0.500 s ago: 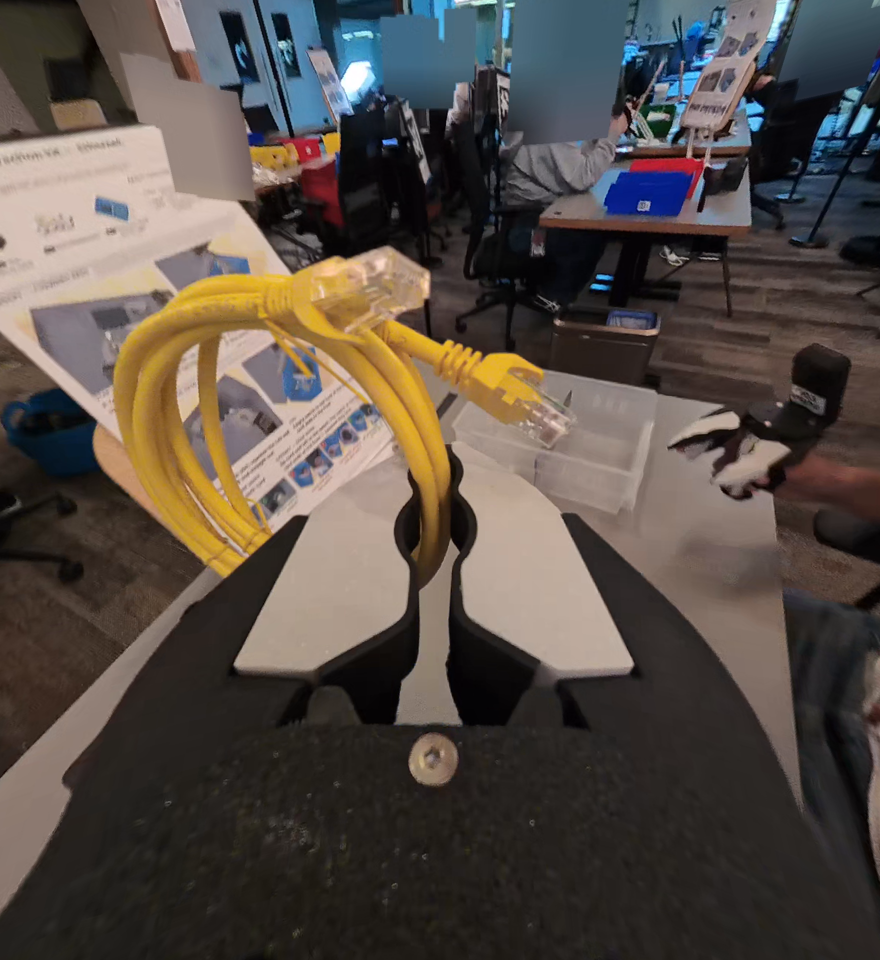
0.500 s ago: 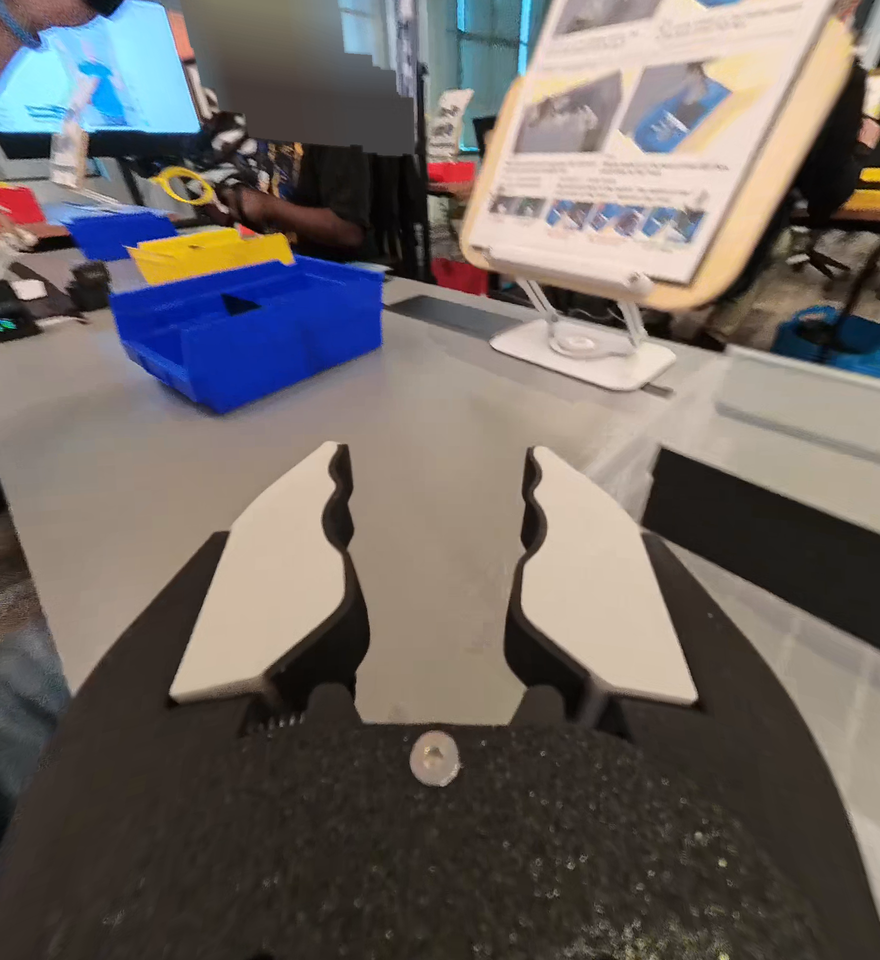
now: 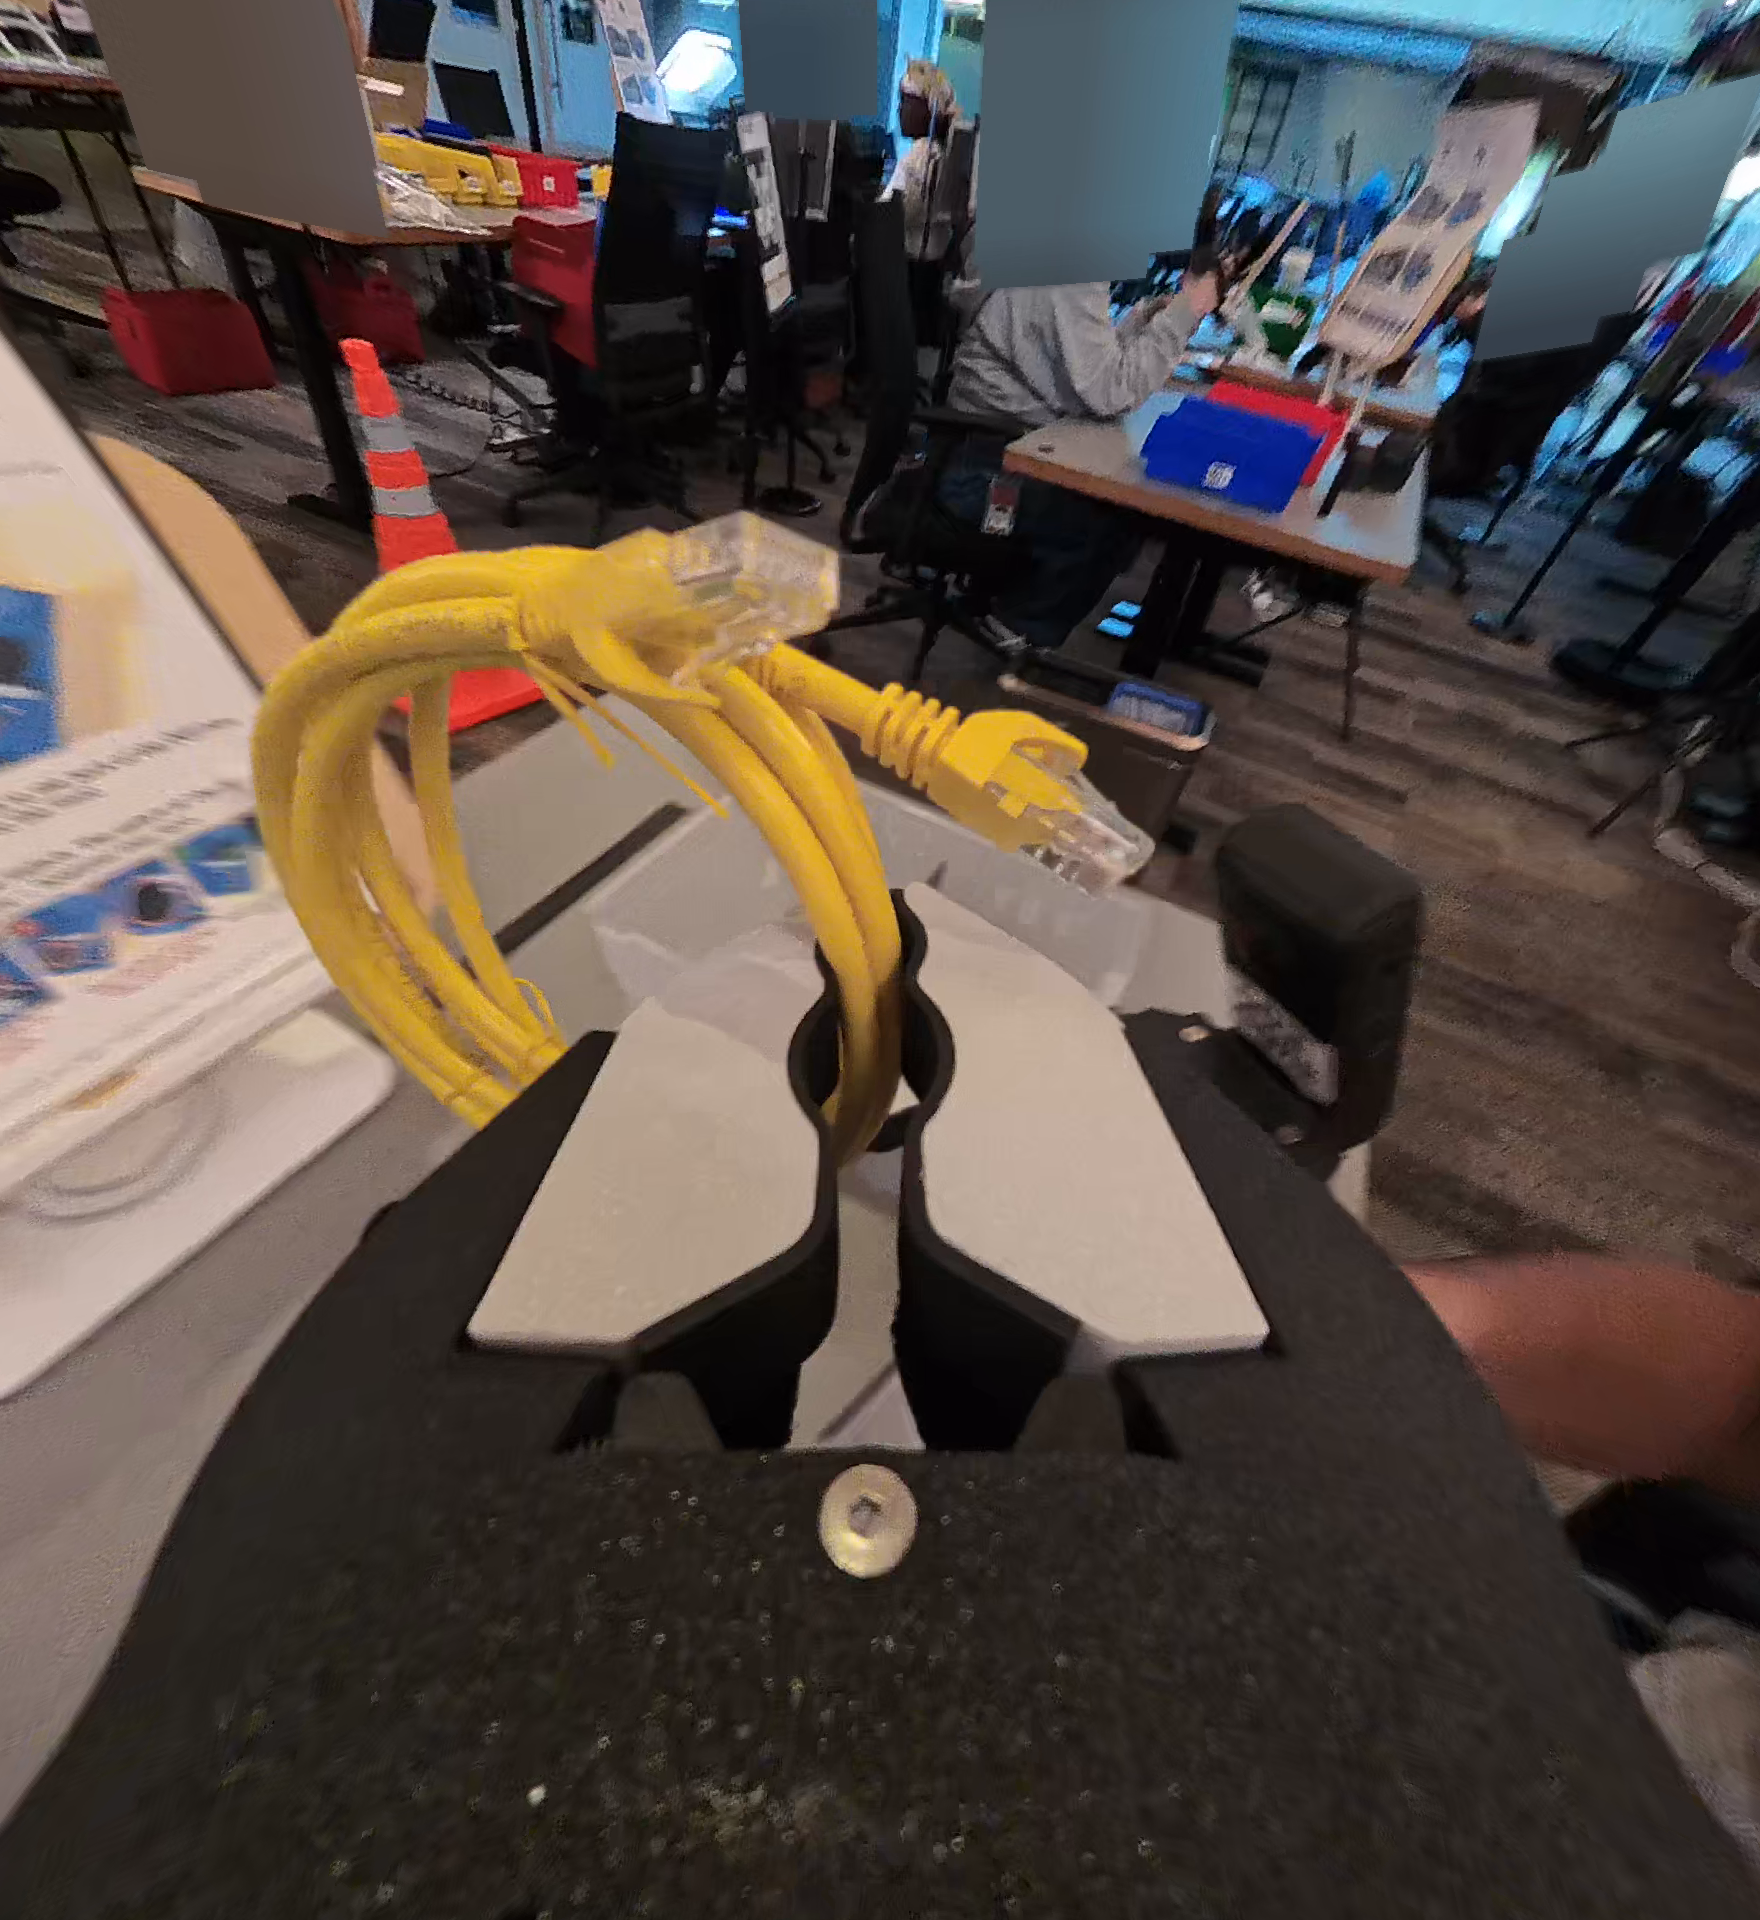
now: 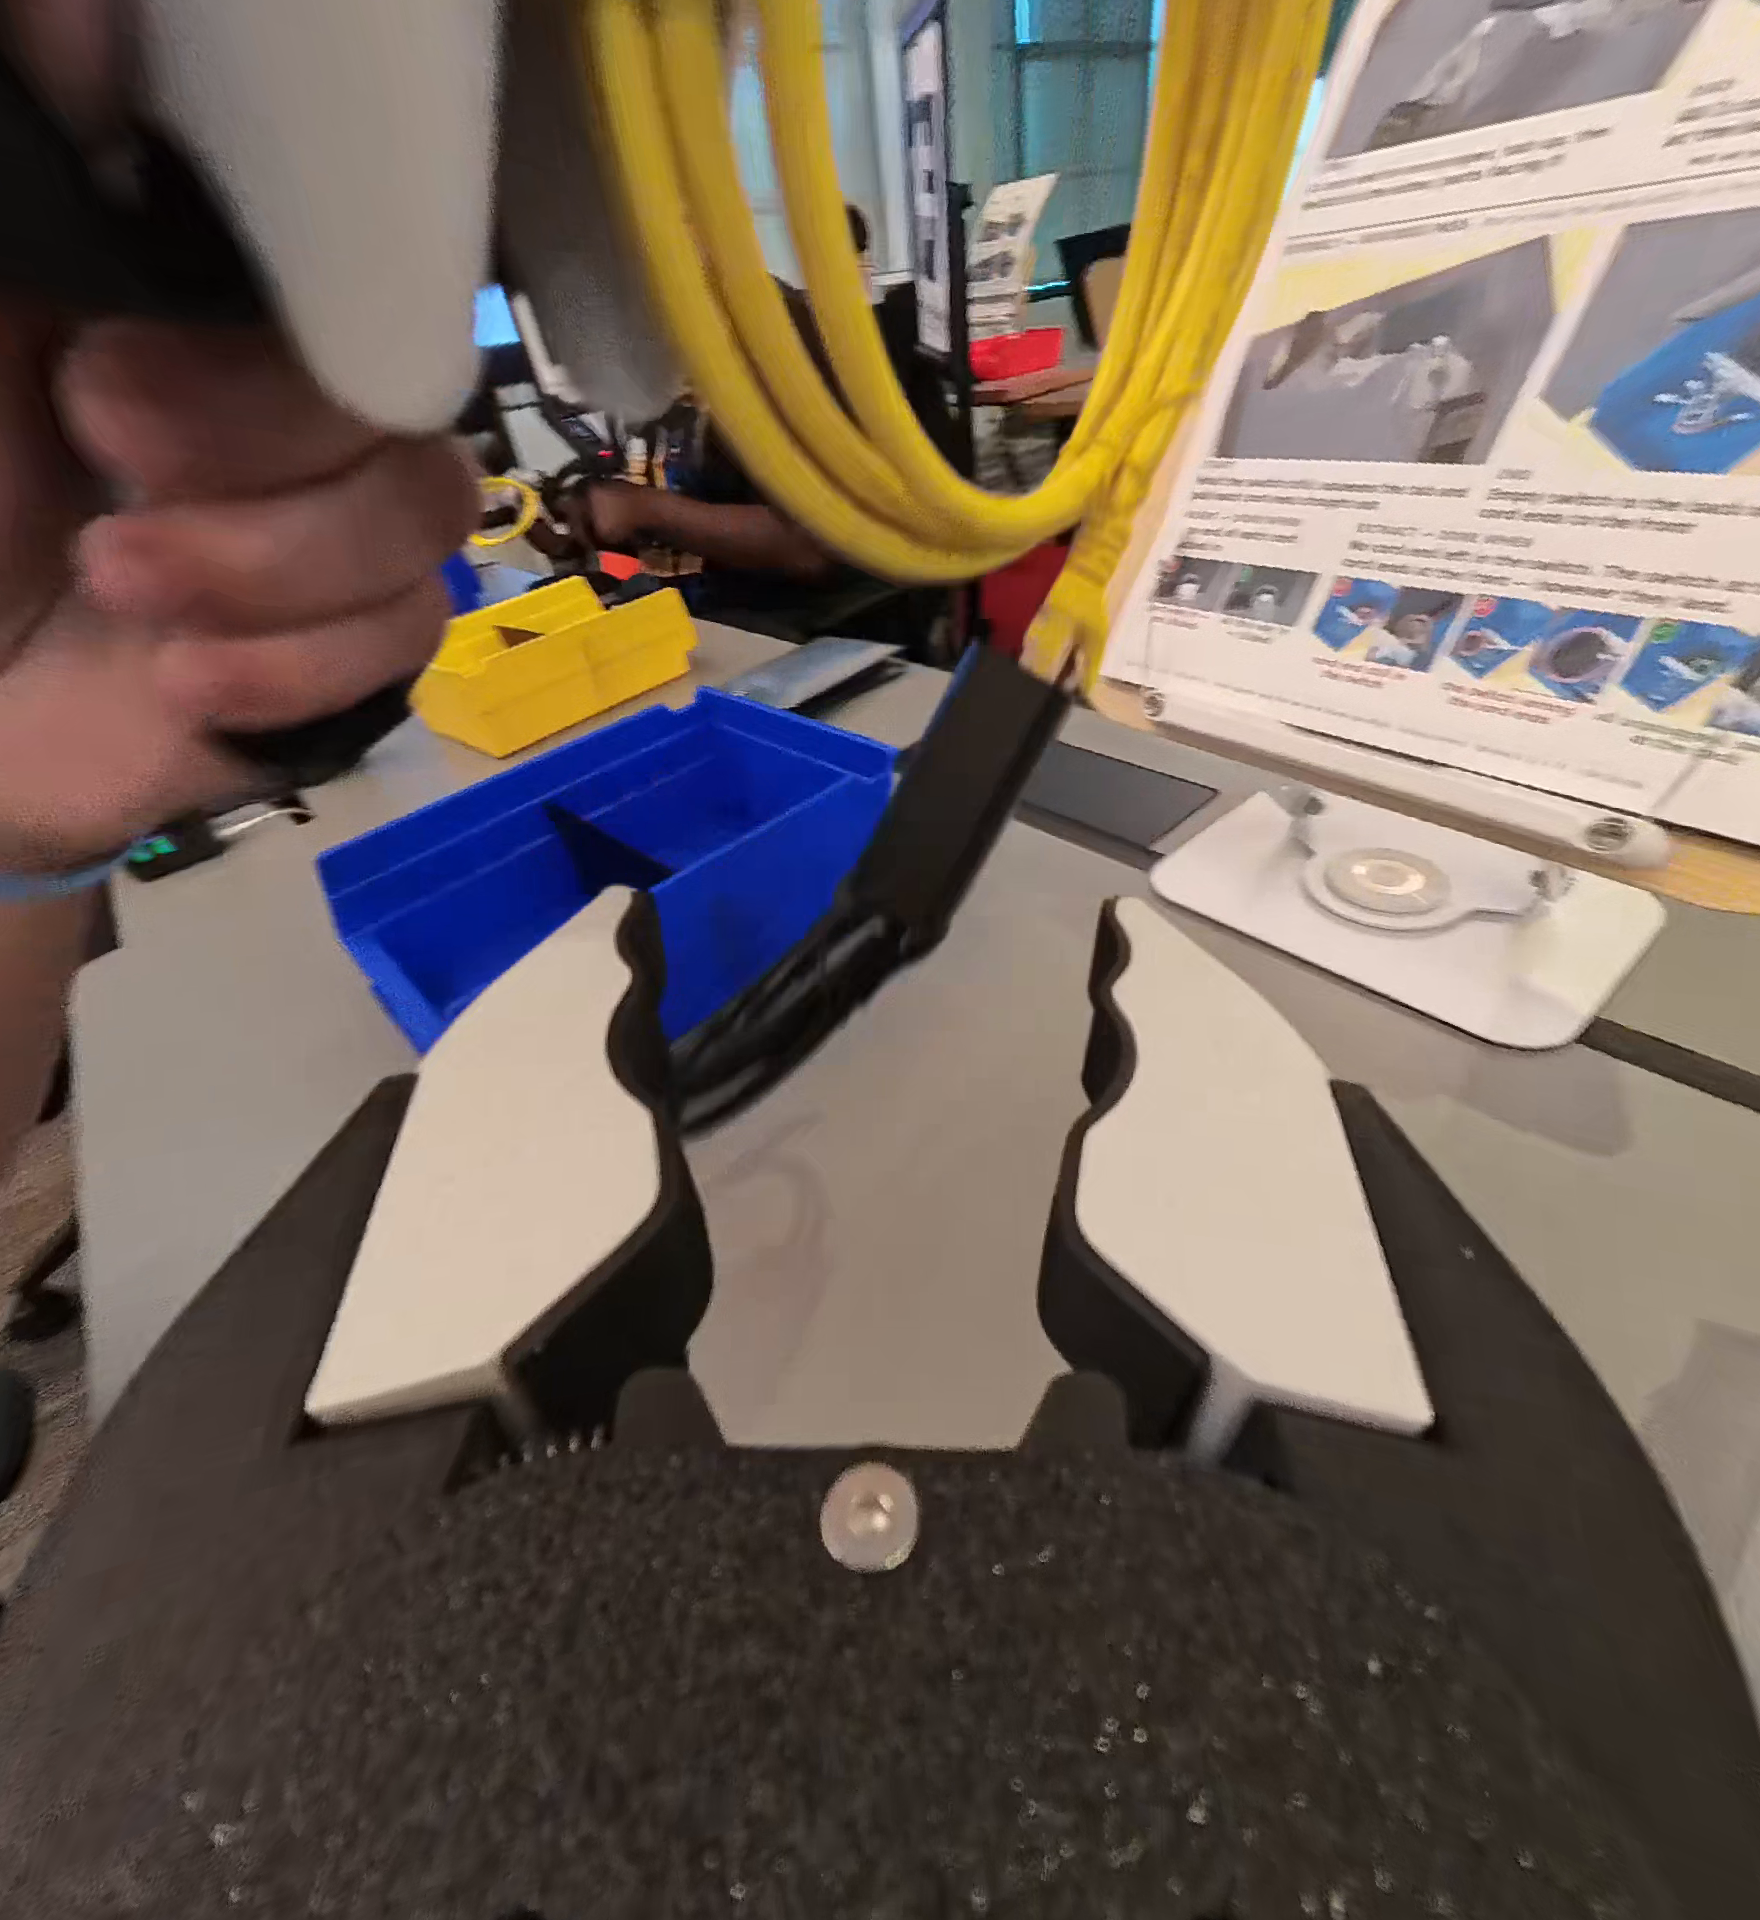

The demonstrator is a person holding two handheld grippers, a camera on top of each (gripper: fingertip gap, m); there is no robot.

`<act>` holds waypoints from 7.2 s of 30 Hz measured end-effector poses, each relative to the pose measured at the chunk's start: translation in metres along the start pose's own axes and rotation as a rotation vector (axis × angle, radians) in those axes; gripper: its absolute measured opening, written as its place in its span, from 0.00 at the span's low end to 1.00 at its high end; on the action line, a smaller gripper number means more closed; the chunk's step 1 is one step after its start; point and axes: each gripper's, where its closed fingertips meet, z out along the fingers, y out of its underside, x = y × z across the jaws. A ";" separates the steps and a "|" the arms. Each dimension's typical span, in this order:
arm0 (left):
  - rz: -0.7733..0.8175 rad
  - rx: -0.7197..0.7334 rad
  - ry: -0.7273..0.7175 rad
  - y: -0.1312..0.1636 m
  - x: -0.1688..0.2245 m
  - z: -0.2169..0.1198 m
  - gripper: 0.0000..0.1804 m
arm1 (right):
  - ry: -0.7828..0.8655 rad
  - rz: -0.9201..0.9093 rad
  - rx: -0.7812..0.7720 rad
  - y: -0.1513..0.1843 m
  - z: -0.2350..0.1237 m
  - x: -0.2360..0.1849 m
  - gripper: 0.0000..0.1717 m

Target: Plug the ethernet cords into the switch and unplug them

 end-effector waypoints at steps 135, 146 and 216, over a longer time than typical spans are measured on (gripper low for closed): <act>0.688 0.023 0.463 0.175 0.032 -0.036 0.07 | -0.561 -0.723 0.141 0.090 -0.008 -0.057 0.15; 0.688 0.016 0.460 0.169 0.039 -0.034 0.07 | -0.535 -0.747 0.133 0.087 -0.009 -0.057 0.15; 0.438 0.243 0.271 0.145 0.055 -0.031 0.08 | -0.917 -0.198 0.305 0.063 -0.036 -0.086 0.18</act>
